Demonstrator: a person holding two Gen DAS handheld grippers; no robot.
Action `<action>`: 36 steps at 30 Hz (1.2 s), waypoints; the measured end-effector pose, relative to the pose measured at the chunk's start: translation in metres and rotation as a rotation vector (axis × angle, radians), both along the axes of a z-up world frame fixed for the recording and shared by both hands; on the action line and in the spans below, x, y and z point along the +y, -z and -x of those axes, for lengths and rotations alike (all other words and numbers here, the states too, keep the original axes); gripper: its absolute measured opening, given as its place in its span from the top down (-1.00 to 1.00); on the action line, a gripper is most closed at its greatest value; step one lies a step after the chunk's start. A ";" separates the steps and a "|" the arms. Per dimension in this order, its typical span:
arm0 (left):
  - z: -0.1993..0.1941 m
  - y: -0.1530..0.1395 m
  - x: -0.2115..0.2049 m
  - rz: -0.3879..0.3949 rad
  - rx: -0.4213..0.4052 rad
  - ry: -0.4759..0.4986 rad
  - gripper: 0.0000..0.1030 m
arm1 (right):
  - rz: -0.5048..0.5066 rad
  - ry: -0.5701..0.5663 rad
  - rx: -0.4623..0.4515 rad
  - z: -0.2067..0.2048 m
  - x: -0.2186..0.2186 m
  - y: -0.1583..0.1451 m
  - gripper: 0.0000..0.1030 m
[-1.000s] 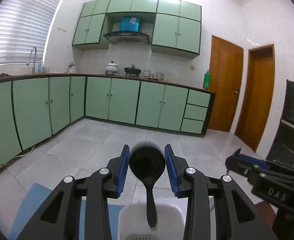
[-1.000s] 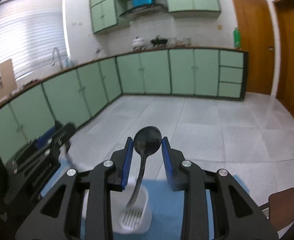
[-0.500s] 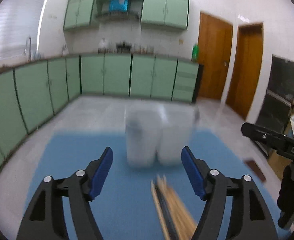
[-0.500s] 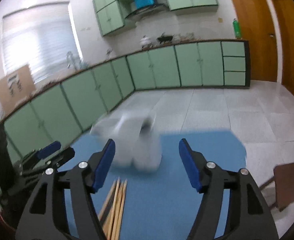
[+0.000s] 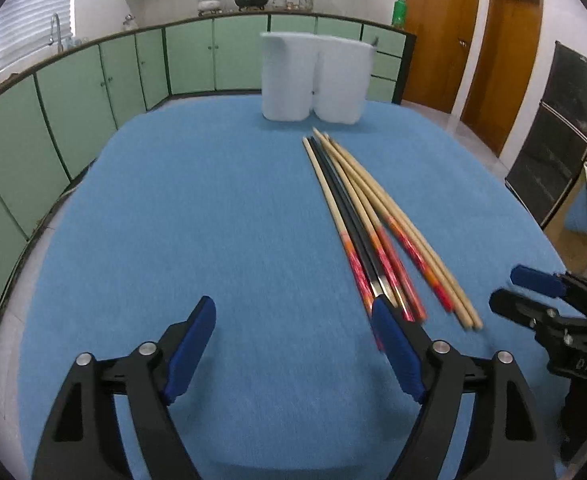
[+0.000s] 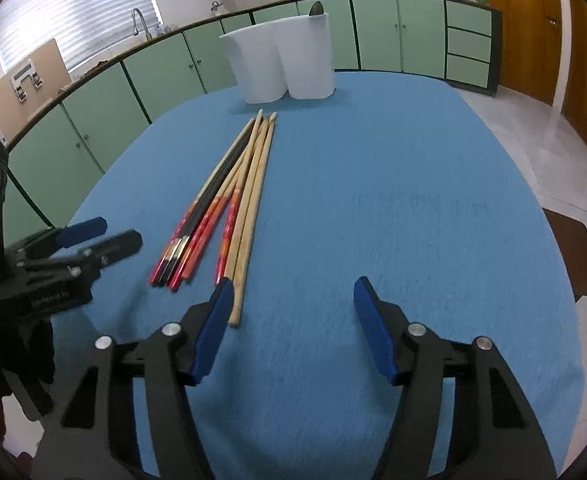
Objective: Organize utensils
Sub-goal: 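Move both open tools back to the chopstick bundle, then grasp a plain wooden chopstick with the right tool while the left tool grasps a red chopstick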
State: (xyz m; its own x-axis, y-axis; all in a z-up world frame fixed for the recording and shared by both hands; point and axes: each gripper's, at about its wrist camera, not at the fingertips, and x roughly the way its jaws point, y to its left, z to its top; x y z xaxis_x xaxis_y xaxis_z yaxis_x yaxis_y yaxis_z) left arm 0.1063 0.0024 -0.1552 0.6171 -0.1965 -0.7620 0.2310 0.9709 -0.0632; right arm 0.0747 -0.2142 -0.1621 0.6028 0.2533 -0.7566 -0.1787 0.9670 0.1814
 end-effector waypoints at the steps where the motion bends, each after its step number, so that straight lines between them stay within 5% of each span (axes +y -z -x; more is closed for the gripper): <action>1: 0.003 0.002 -0.002 0.000 0.005 0.003 -0.53 | 0.010 -0.005 0.005 0.001 0.003 0.001 -0.15; 15: 0.011 0.010 -0.010 -0.052 0.007 0.004 -0.56 | 0.135 -0.067 0.002 0.004 0.026 0.010 0.03; 25: 0.021 0.000 0.006 0.015 -0.048 -0.034 -0.54 | 0.110 -0.006 -0.003 0.004 0.012 0.008 0.18; 36: 0.015 0.013 -0.013 -0.060 0.013 0.028 -0.54 | 0.071 -0.053 0.004 0.006 0.015 0.009 0.88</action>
